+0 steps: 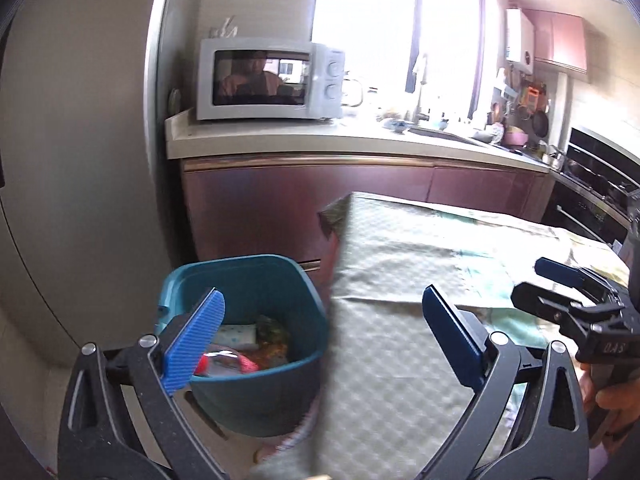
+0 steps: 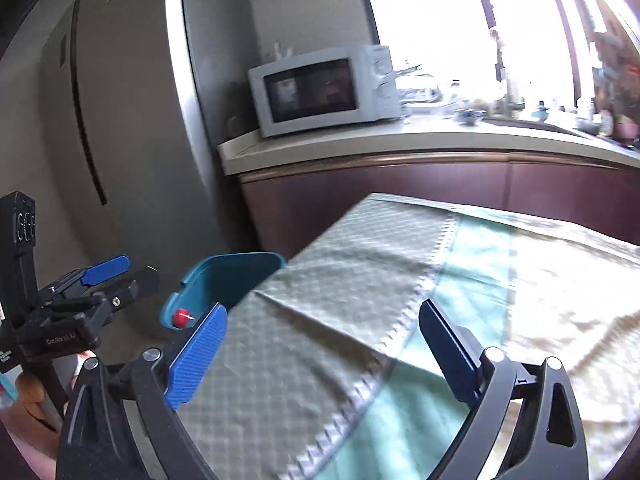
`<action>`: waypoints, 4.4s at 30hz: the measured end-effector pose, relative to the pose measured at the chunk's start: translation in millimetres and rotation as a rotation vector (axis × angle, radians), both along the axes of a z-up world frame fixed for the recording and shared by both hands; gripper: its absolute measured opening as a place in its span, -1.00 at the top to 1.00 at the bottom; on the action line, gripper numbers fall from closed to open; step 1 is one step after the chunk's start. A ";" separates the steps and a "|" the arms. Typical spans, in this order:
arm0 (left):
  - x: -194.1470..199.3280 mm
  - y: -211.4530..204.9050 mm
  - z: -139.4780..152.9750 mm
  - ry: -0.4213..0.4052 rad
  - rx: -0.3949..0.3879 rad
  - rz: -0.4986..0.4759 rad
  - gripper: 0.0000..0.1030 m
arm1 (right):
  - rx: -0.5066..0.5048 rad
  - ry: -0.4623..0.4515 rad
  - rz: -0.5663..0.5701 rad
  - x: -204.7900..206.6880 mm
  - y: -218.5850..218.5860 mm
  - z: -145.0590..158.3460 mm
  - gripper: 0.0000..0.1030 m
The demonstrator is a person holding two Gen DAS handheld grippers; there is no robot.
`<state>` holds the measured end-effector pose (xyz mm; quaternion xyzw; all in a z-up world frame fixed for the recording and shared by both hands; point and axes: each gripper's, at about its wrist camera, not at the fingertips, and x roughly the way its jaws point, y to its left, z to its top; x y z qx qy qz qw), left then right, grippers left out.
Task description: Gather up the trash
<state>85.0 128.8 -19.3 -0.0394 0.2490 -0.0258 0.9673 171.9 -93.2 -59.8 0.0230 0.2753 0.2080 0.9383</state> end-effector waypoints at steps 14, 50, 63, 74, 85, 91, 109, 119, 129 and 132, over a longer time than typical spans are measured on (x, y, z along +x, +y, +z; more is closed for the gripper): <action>-49.9 -76.6 6.2 -0.104 0.065 -0.022 -0.89 | -0.049 -0.159 -0.240 -82.5 -73.6 2.6 -0.87; -88.9 -84.0 9.9 -0.186 0.087 0.025 -0.89 | -0.041 -0.237 -0.361 -125.9 -87.4 3.6 -0.87; -88.9 -86.6 12.7 -0.187 0.086 0.016 -0.89 | -0.042 -0.245 -0.375 -127.9 -89.5 5.4 -0.87; -87.5 -87.7 13.4 -0.190 0.086 0.018 -0.89 | -0.042 -0.245 -0.380 -127.1 -91.6 5.1 -0.87; -87.5 -88.1 13.7 -0.190 0.086 0.018 -0.89 | -0.038 -0.250 -0.387 -128.1 -93.5 4.6 -0.87; -87.5 -88.3 13.7 -0.191 0.086 0.019 -0.89 | -0.038 -0.251 -0.392 -129.3 -94.2 4.9 -0.87; -88.8 -90.9 11.3 -0.191 0.084 0.026 -0.89 | -0.042 -0.292 -0.427 -135.2 -93.7 8.1 -0.87; -93.4 -94.0 7.4 -0.243 0.089 0.033 -0.89 | -0.038 -0.321 -0.434 -140.8 -92.4 6.4 -0.87; -98.2 -101.4 3.2 -0.273 0.112 0.036 -0.89 | -0.026 -0.358 -0.433 -144.9 -92.7 6.4 -0.87; -98.5 -102.0 2.8 -0.273 0.115 0.036 -0.89 | -0.025 -0.353 -0.428 -144.7 -92.0 5.8 -0.87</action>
